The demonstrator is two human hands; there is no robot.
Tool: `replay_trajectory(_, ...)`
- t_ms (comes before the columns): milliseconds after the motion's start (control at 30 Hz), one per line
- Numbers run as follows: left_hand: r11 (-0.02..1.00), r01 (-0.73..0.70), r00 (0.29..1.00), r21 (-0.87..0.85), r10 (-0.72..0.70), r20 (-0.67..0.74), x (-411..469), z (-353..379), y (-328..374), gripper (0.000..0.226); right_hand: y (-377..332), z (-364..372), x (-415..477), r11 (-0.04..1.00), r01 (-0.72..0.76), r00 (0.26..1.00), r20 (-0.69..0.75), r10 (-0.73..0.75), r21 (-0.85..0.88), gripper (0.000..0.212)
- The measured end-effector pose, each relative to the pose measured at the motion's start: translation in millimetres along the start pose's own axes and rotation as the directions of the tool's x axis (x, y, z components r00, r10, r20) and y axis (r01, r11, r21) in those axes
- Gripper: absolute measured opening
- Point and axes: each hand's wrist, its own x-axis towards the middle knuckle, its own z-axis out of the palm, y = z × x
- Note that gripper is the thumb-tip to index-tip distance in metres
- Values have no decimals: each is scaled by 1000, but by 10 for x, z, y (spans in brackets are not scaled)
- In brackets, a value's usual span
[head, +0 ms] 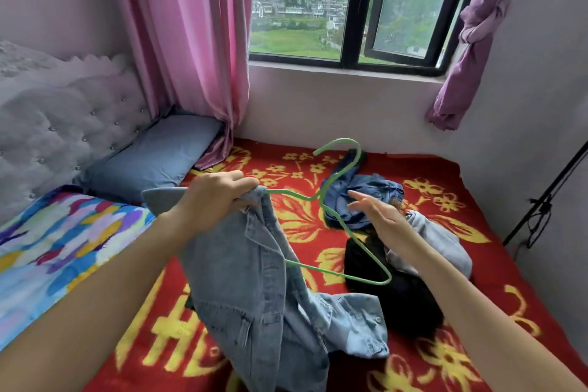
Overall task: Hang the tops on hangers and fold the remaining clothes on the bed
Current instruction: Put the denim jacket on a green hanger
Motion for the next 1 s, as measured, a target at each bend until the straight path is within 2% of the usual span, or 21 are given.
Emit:
replay_trajectory(33,1000,22,999,-3,-22,-34,3,-78,-36,30,123,-150,19,999,-54,983,-176,54,7,57)
replay_trajectory(67,999,42,997,-12,-43,-60,25,-154,-48,35,244,-286,20,993,-108,920,-375,118,47,47)
replay_trajectory(100,998,66,994,-18,-67,-85,46,-225,-46,40,413,-386,18,978,-183,814,-542,209,101,35)
replay_trajectory(133,996,86,990,-17,-88,-113,78,-284,-35,41,581,-434,8,952,-273,705,-645,295,138,26)
replay_trajectory(167,994,105,985,-8,-106,-138,115,-322,-22,41,712,-426,-20,918,-359,630,-681,372,169,22)
replay_trajectory(200,993,122,980,1,-120,-160,158,-353,1,41,841,-342,-43,890,-418,612,-668,423,180,19)
replay_trajectory(233,991,134,975,6,-131,-181,199,-383,28,44,927,-219,-64,880,-444,640,-626,445,172,17)
replay_trajectory(300,988,153,967,-8,-152,-206,281,-434,73,50,1031,110,-118,886,-455,759,-481,439,90,16)
replay_trajectory(367,982,185,961,-44,-190,-203,341,-503,107,53,1006,462,-161,921,-388,878,-316,360,-28,20)
replay_trajectory(433,973,217,951,-78,-228,-208,392,-571,153,51,907,767,-186,954,-281,955,-133,266,-107,8)
replay_trajectory(500,972,221,942,-81,-234,-239,427,-636,210,51,811,993,-173,944,-244,964,53,262,-220,42)
replay_trajectory(567,971,227,933,-70,-238,-269,428,-699,242,52,808,1158,-162,891,-189,972,48,229,-412,61)
replay_trajectory(633,962,264,920,-72,-274,-281,390,-749,229,53,866,1252,-210,852,-57,986,-162,-33,-521,60)
replay_trajectory(700,948,308,901,-85,-319,-295,334,-803,182,53,896,1309,-294,862,109,895,-328,-302,-495,47)
replay_trajectory(767,939,330,880,-97,-343,-327,280,-843,154,51,934,1401,-324,807,236,848,-291,-443,-541,35)
replay_trajectory(800,935,336,874,-111,-354,-333,265,-852,156,50,936,1459,-339,768,261,856,-227,-464,-585,34)
replay_trajectory(833,932,338,871,-128,-362,-333,255,-855,174,51,939,1499,-345,751,249,881,-179,-438,-612,31)
replay_trajectory(900,928,343,866,-148,-373,-334,237,-856,223,53,907,1537,-290,853,43,974,-168,-152,-520,21)
replay_trajectory(933,926,346,863,-152,-378,-336,225,-864,248,52,934,1529,-250,868,-111,982,-185,23,-485,16)
replay_trajectory(1000,918,368,846,-149,-397,-357,183,-896,251,48,1067,1462,-171,810,-281,959,-186,215,-515,12)
